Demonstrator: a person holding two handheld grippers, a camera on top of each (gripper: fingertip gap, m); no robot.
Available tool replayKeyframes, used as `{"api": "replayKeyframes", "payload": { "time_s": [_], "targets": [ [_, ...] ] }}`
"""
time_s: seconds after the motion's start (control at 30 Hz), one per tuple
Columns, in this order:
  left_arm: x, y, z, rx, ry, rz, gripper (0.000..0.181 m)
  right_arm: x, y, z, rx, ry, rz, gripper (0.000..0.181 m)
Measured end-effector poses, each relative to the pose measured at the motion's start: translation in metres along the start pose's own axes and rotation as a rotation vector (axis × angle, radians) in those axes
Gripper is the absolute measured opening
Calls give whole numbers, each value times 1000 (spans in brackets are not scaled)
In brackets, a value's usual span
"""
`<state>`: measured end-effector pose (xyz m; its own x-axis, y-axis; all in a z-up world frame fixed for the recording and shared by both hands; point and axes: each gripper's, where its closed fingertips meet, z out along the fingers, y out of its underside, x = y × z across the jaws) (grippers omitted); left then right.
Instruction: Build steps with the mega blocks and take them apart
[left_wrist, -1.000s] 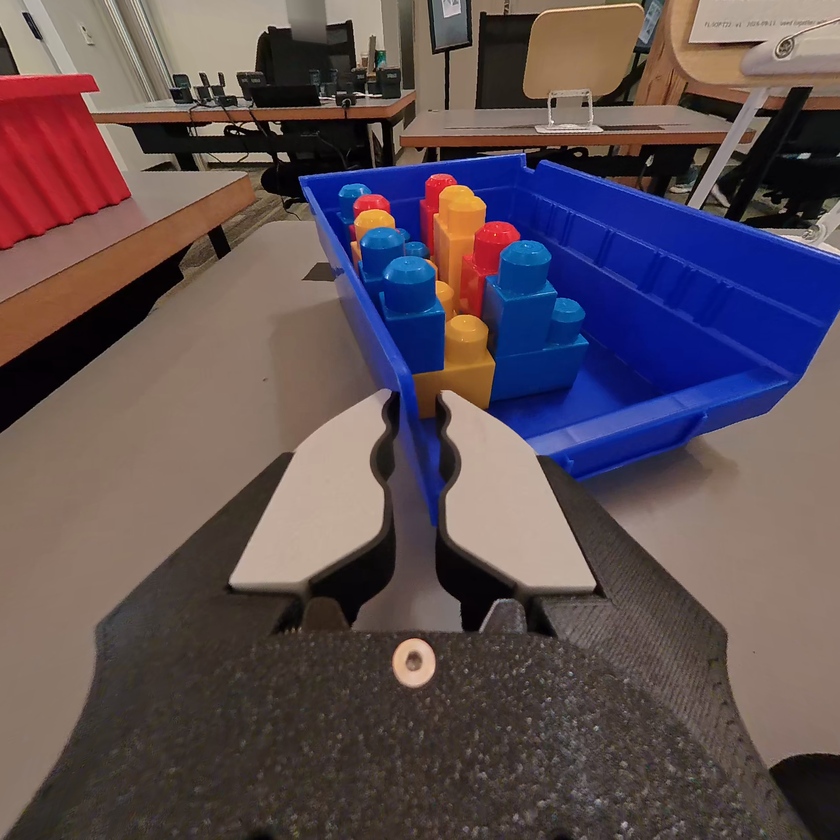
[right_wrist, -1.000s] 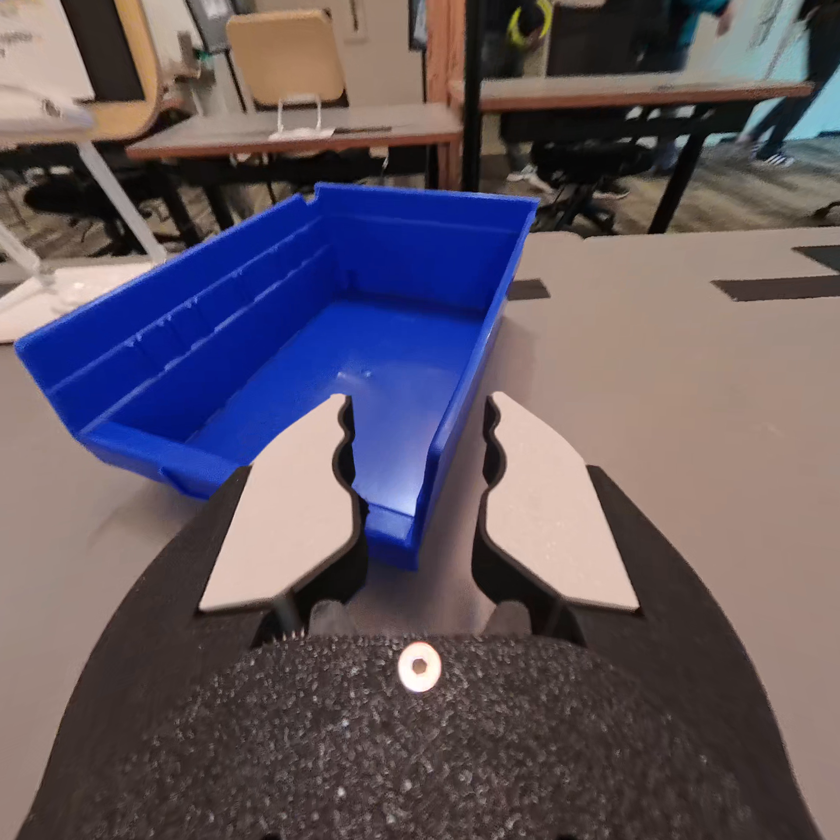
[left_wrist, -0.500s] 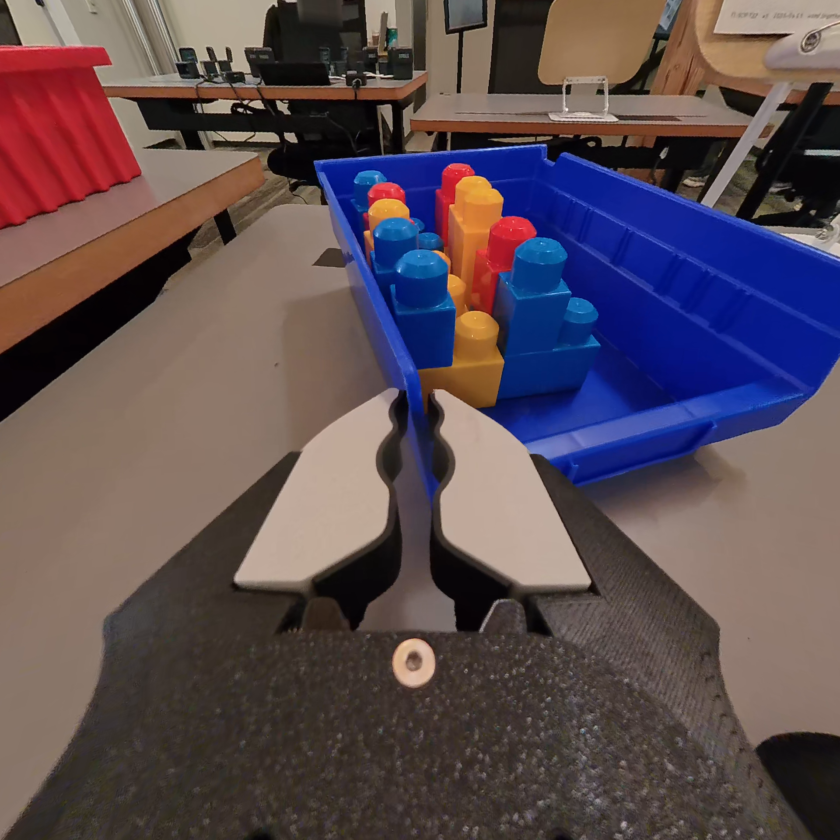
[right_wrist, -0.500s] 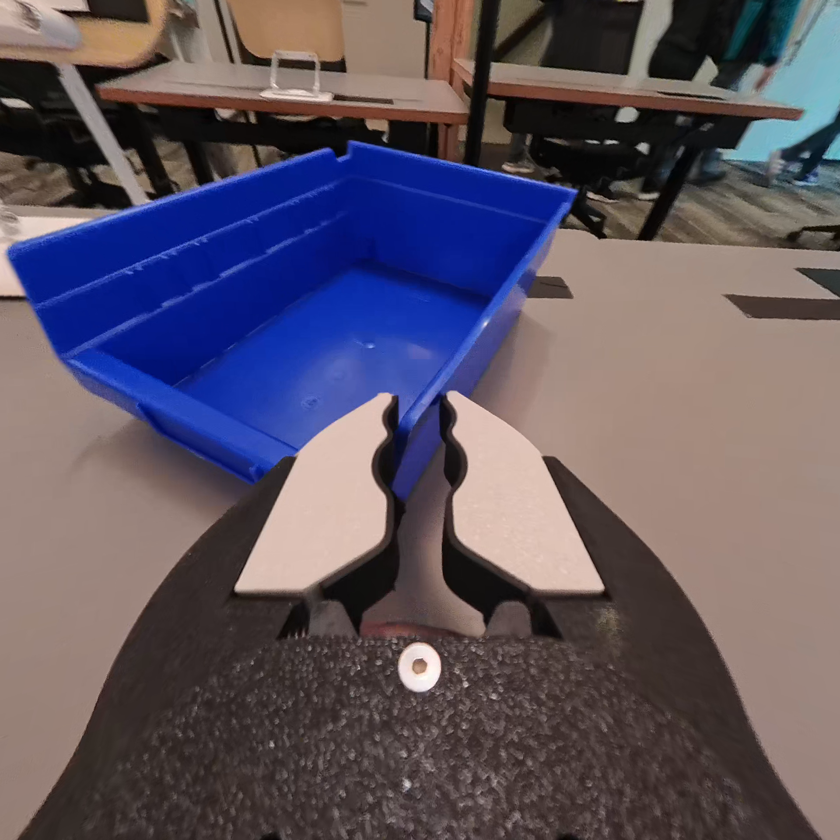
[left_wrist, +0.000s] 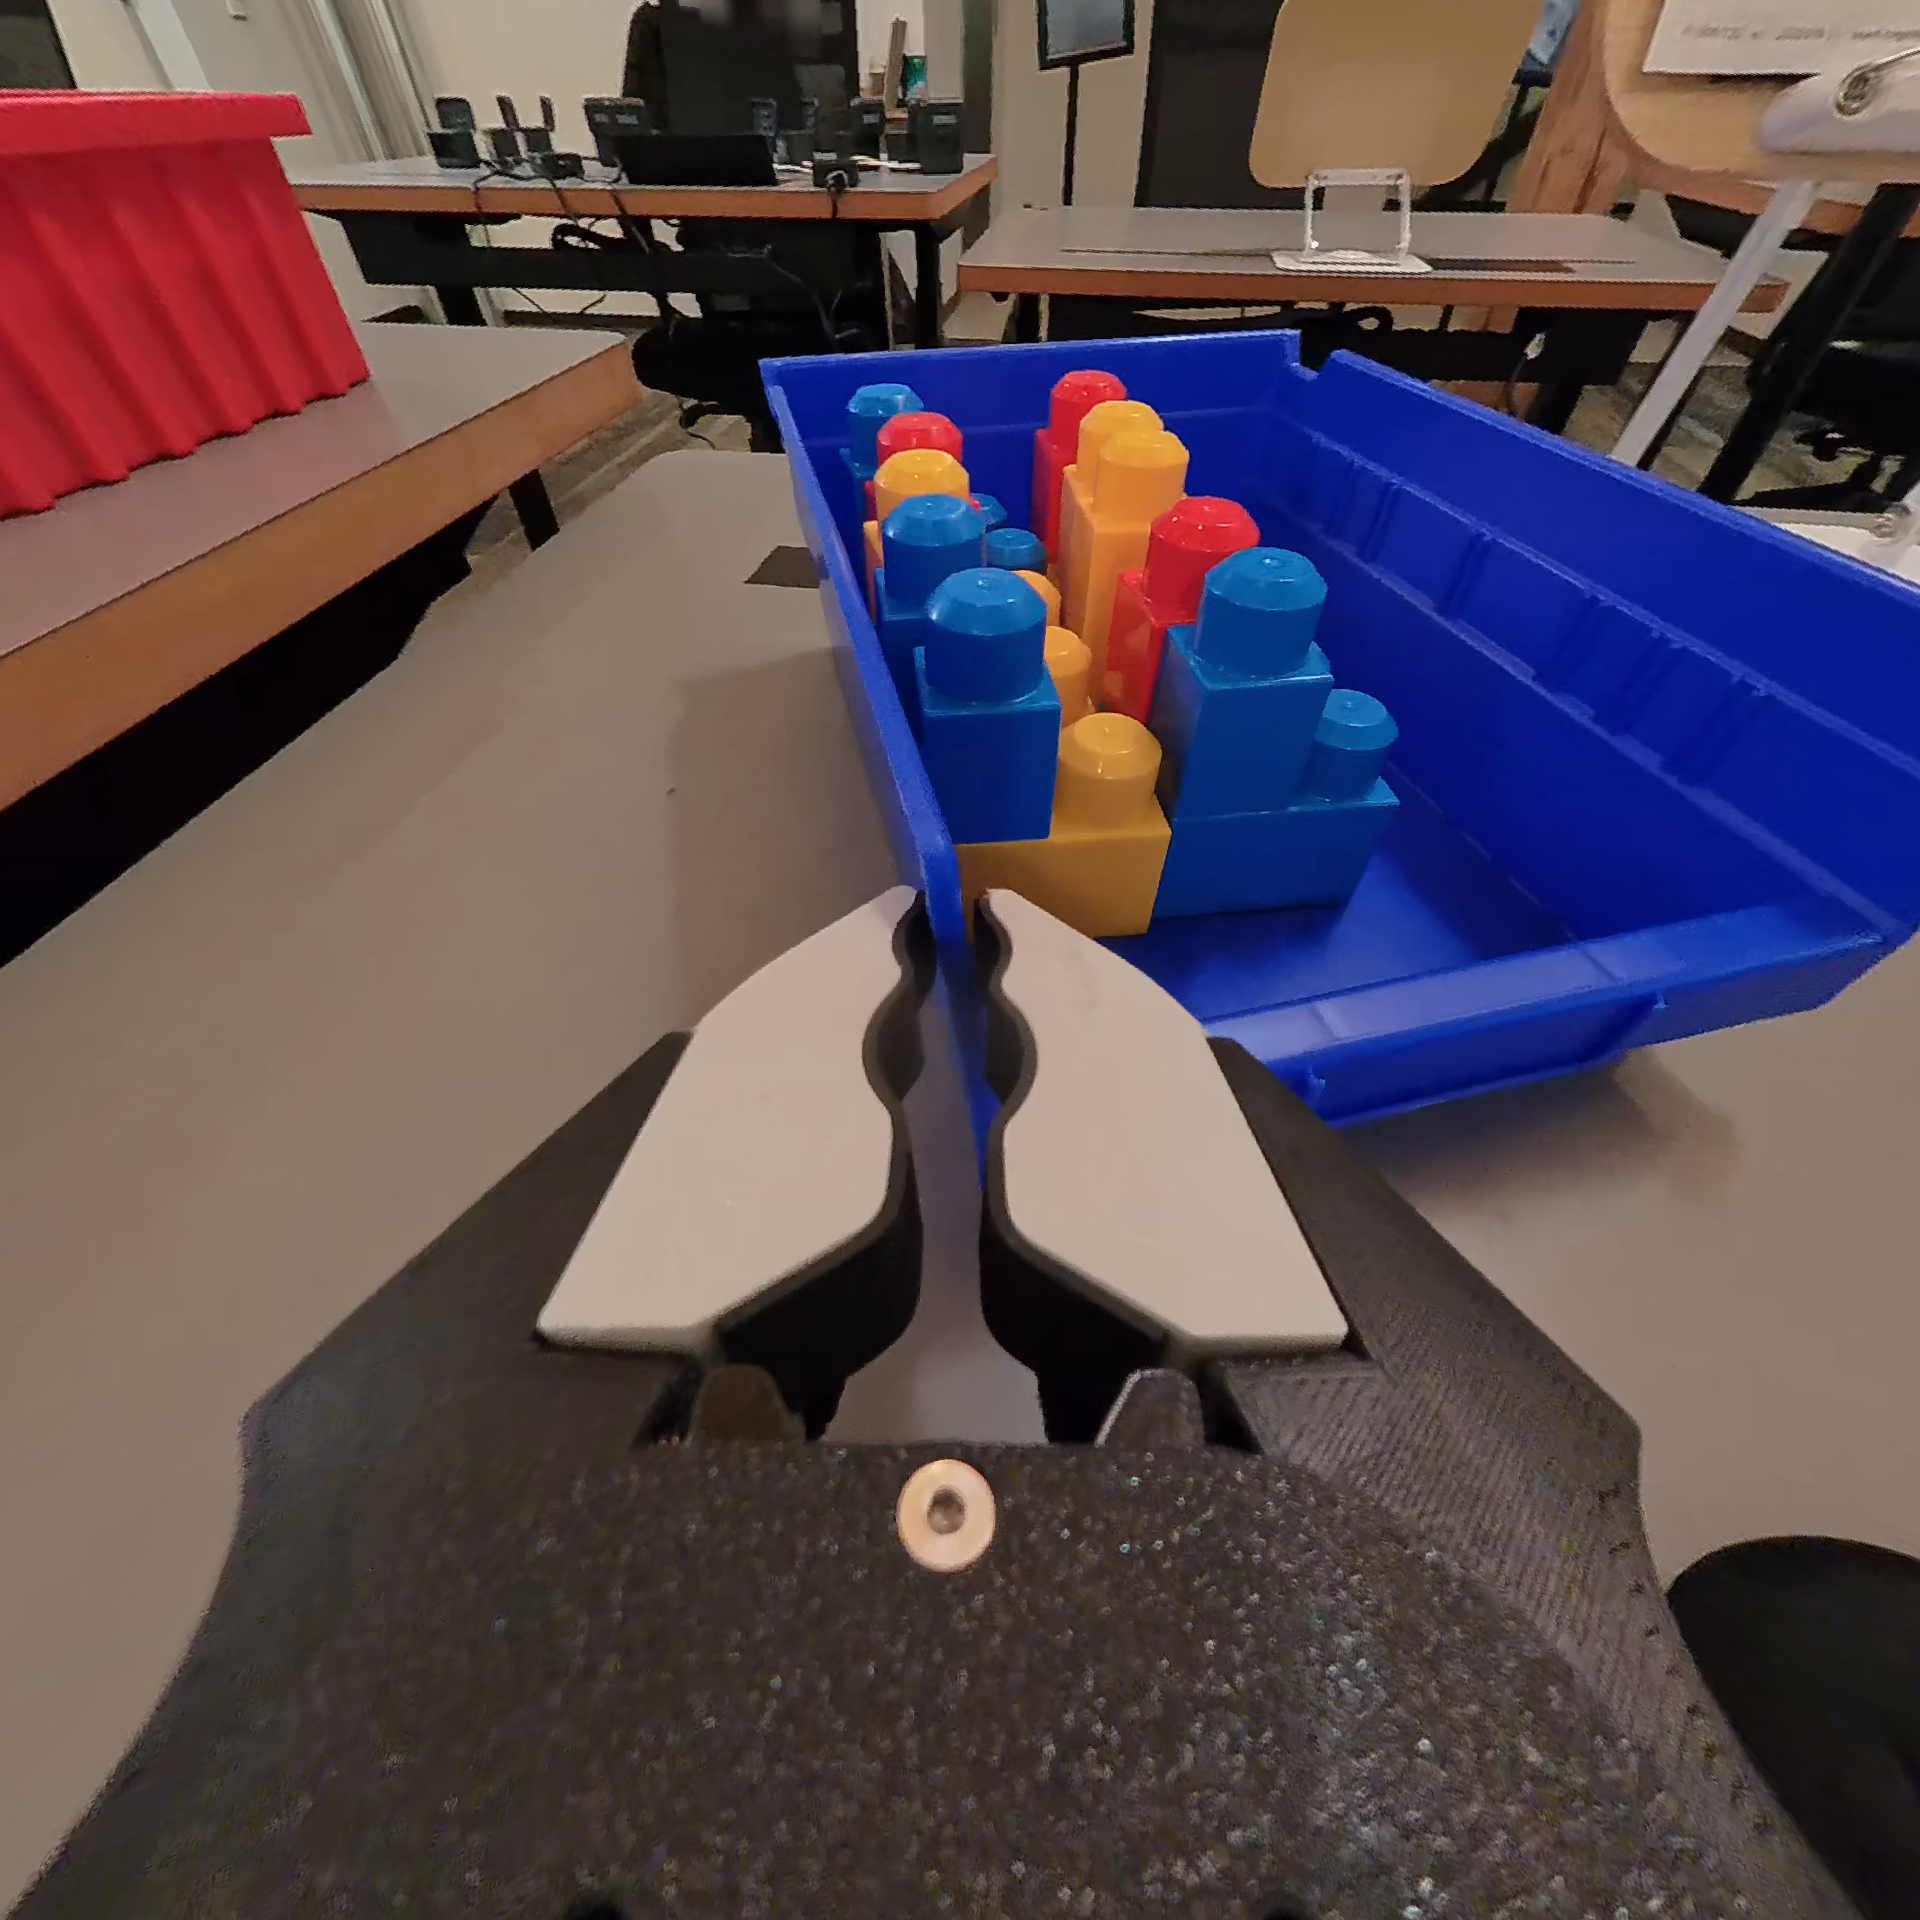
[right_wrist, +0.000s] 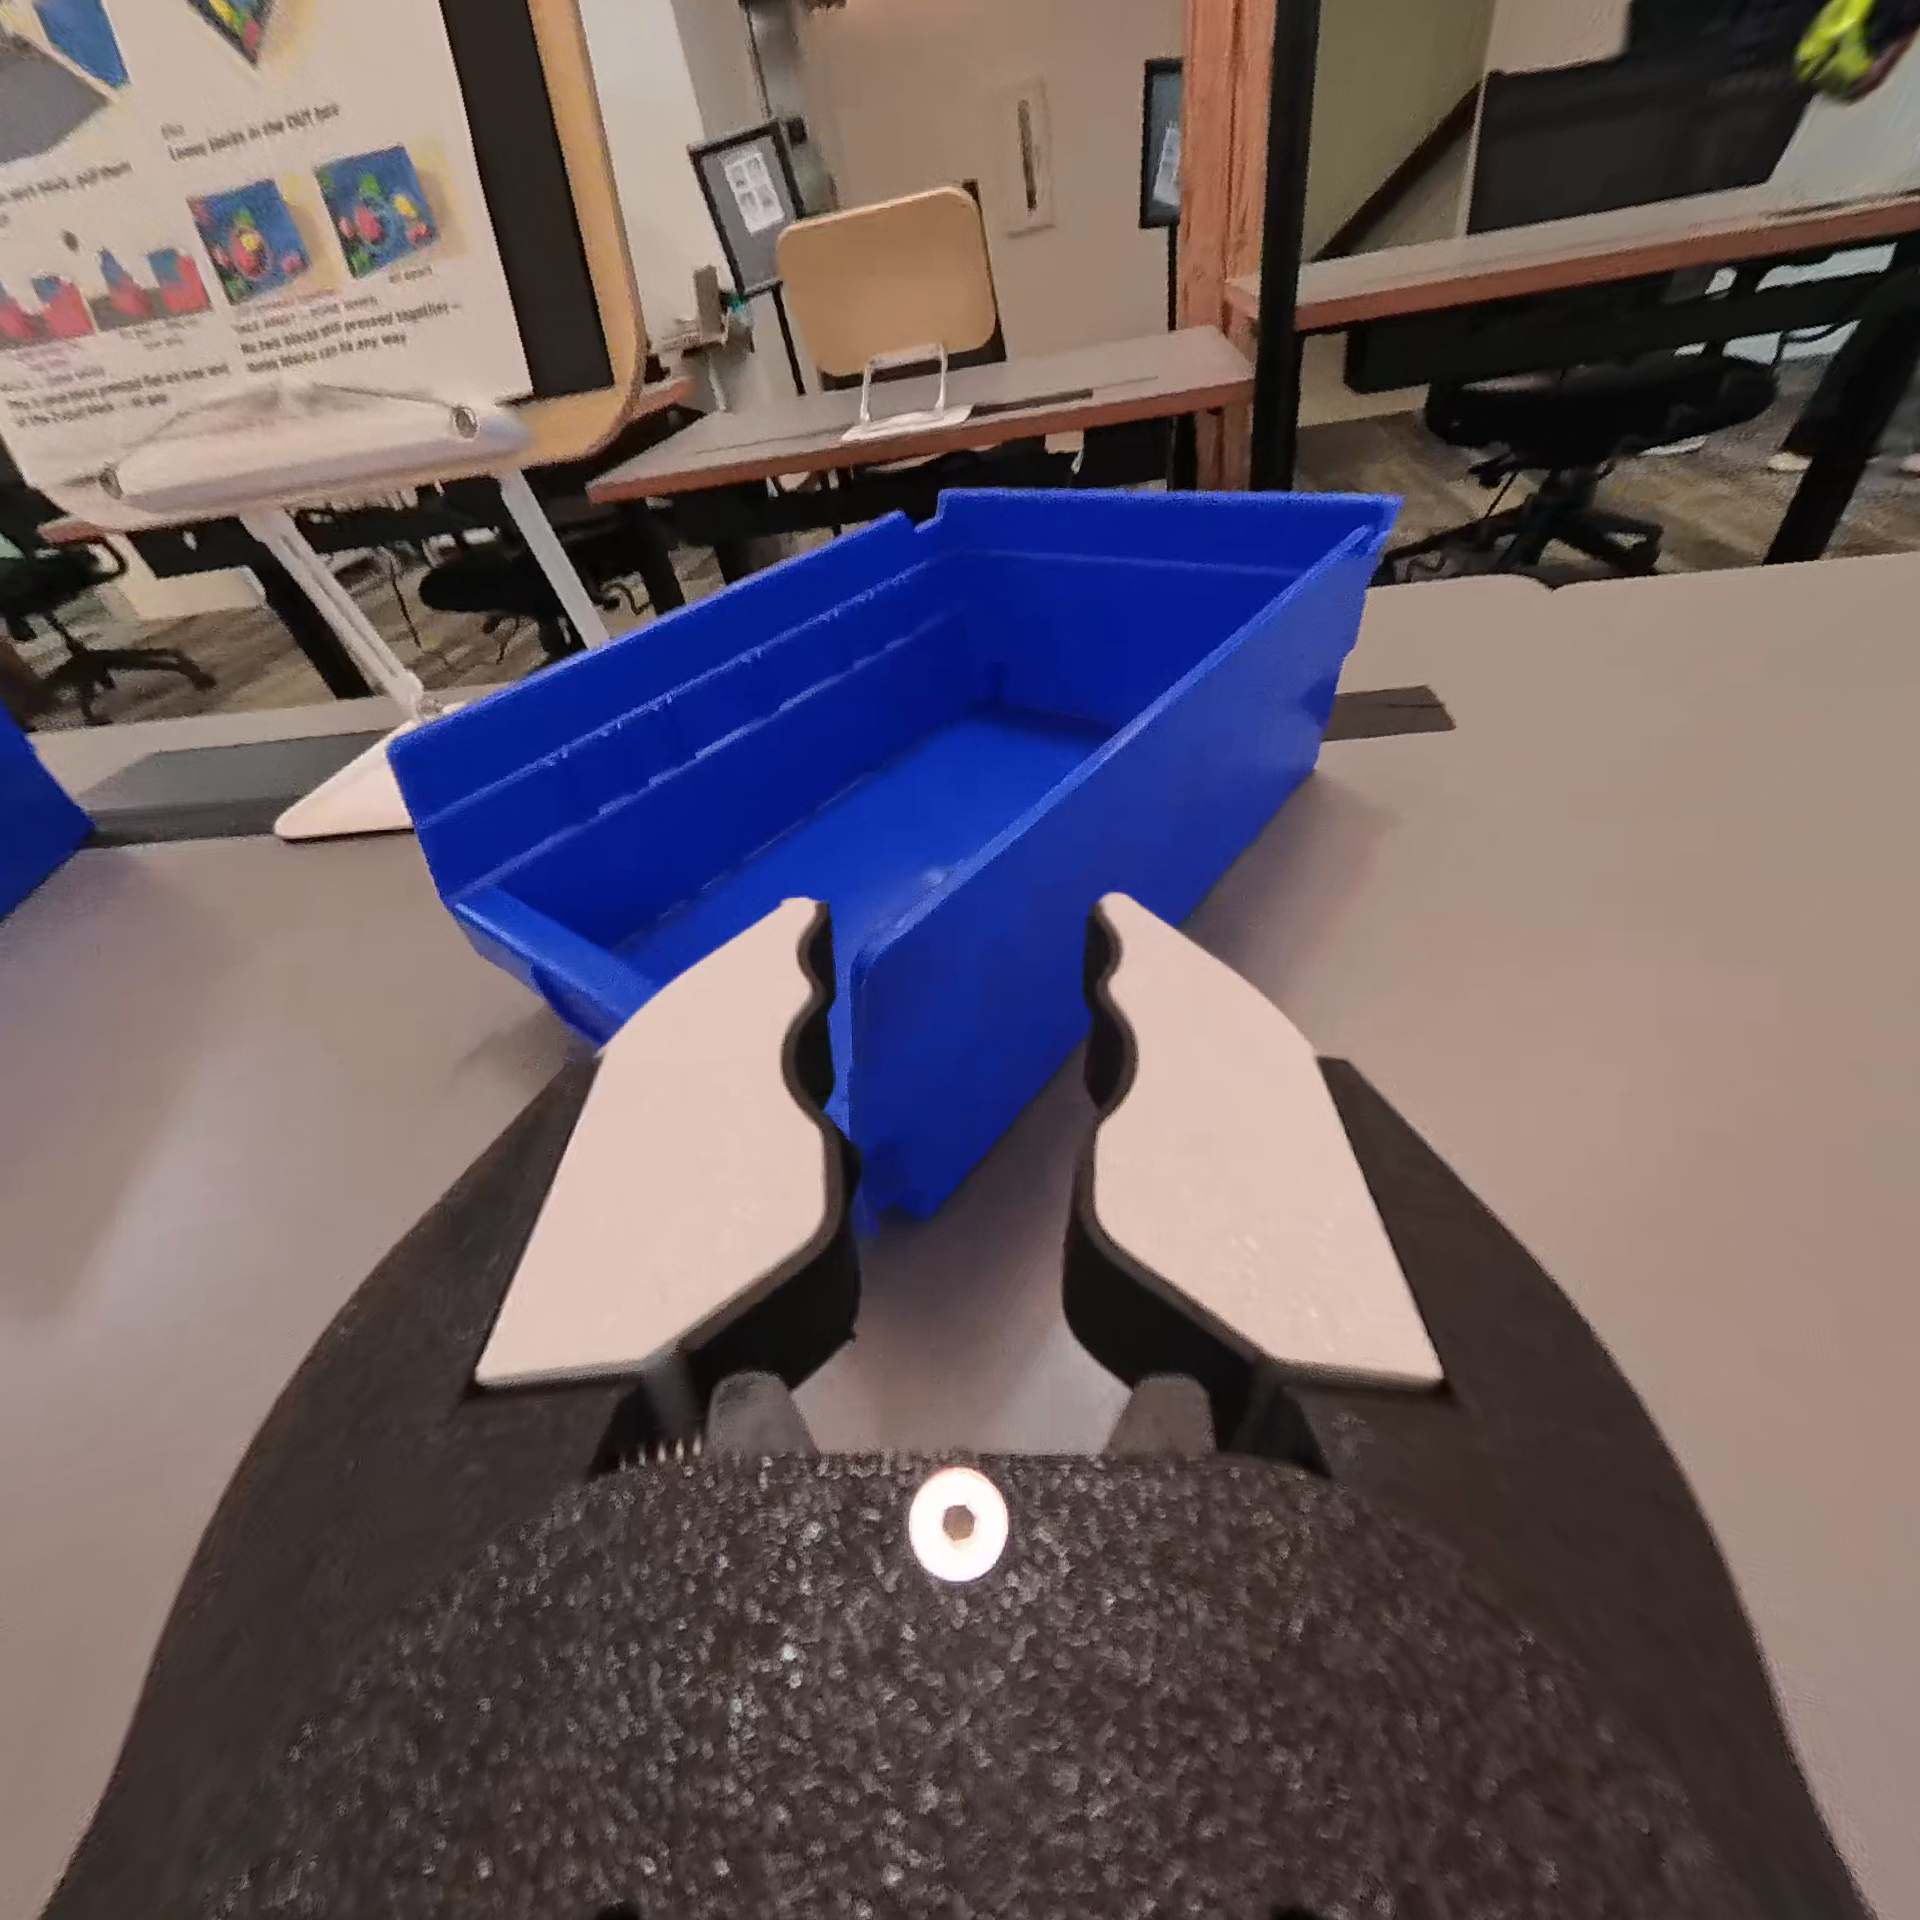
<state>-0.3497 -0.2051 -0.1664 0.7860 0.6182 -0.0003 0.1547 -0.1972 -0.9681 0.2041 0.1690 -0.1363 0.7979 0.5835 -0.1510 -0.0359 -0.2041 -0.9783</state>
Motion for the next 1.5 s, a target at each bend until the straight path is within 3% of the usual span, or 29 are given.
{"api": "replayKeyframes", "payload": {
  "time_s": [0.3, 0.47, 0.7, 0.93, 1.1, 1.17, 1.23, 1.33, 1.5],
  "targets": [
    [-22, 0, 0, -10, -115, -63, 4, -8, 26, 17, -145, 68, -134, 19],
    [-16, 1, -3, -22, -136, -27, 4, -12, 27, 16, -147, 53, -129, 20],
    [22, 0, 4, -65, -122, 257, 10, -15, 28, 14, -151, 30, -106, 23],
    [15, -5, 28, -124, -149, 197, 8, -17, 29, 12, -156, 22, -105, 23],
    [15, -6, 27, -103, -131, 175, 8, -16, 25, 9, -130, 23, -98, 25],
    [12, -13, 19, -42, -133, 147, 29, -13, 19, 6, -98, 33, -98, 31],
    [7, -31, 6, 47, -135, 112, 34, -10, 9, 1, -40, 41, -96, 37],
    [24, -61, -7, 106, -29, 83, 32, -8, -7, -6, 54, 47, -104, 46],
    [84, -81, 13, -40, 210, 124, 34, -19, -18, -8, 113, 16, -150, 54]
  ]
}}
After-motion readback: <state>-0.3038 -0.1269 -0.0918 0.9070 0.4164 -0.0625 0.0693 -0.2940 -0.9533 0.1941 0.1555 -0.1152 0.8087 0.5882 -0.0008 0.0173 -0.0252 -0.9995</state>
